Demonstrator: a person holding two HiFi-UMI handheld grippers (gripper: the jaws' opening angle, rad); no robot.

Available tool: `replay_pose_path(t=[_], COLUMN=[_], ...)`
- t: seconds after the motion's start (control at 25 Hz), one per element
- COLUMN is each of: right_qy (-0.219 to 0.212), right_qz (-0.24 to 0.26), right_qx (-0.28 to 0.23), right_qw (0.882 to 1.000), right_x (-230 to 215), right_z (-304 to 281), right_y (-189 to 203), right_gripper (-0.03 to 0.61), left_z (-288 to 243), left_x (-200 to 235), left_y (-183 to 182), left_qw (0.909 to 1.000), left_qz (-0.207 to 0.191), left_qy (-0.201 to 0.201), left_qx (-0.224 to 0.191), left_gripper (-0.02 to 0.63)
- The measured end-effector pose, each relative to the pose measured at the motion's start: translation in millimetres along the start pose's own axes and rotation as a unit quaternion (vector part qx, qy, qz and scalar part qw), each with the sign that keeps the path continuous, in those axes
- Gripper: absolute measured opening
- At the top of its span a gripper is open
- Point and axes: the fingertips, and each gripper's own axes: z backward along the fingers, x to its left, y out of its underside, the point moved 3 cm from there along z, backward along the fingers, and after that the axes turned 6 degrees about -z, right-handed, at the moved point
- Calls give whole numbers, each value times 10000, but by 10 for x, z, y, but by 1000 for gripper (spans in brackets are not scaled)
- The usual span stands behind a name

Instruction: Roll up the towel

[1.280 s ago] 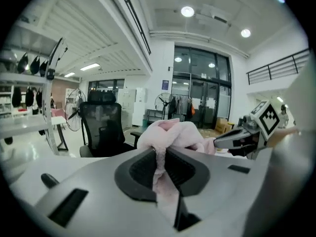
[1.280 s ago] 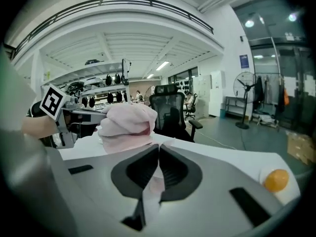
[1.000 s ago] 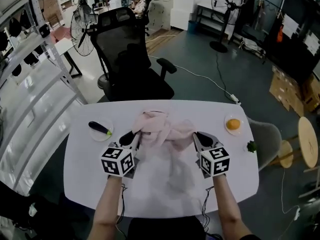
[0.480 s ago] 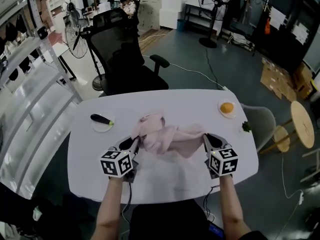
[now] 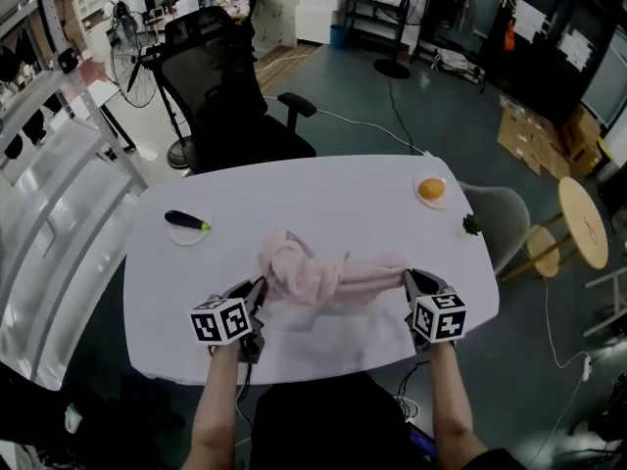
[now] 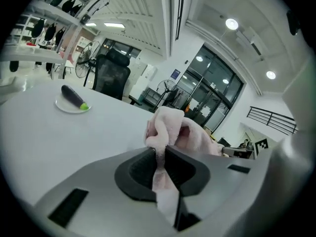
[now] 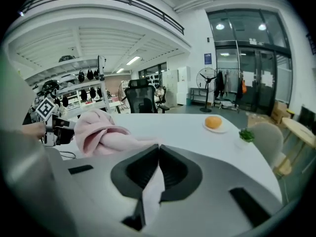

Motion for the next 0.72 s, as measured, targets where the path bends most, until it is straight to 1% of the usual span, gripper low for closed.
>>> replay_pose_path(t=[0.12, 0.24, 0.32, 0.44, 0.56, 0.6, 0.64, 0.68, 0.72], right_qy=[51, 39, -35, -240, -504, -586, -660, -725, -791], right_qz=[46, -36, -104, -7, 204, 267, 313, 341, 365], right_qx=[442, 931, 1239, 1642, 1873, 1913, 1948, 1981, 2011], right_qw=[9990, 9956, 9922, 9861, 9808, 9794, 9781, 9769, 9757], right_x=[-21, -21, -18, -19, 9, 8, -7, -34, -67], right_z=[-107, -204, -259, -300, -340, -361, -380, -394, -405], right_y=[315, 697, 945, 1217, 1311, 1311, 1306, 1296, 1278], right_gripper=[17, 17, 17, 18, 21, 25, 30, 47, 79], left_z=[-80, -138, -151, -152, -128, -119, -107, -85, -52], left_x=[66, 136, 191, 183, 125, 93, 50, 2, -39], left_y=[262, 518, 645, 753, 747, 749, 767, 793, 810], left_qw=[9989, 9950, 9922, 9885, 9865, 9859, 9844, 9817, 9782], left_qz=[103, 75, 37, -143, -292, -311, -347, -426, -562], left_qy=[-254, -580, -740, -851, -856, -794, -706, -632, -616], left_qx=[384, 809, 1004, 1242, 1366, 1440, 1571, 1743, 1901], left_gripper=[57, 60, 66, 82, 117, 138, 185, 269, 328])
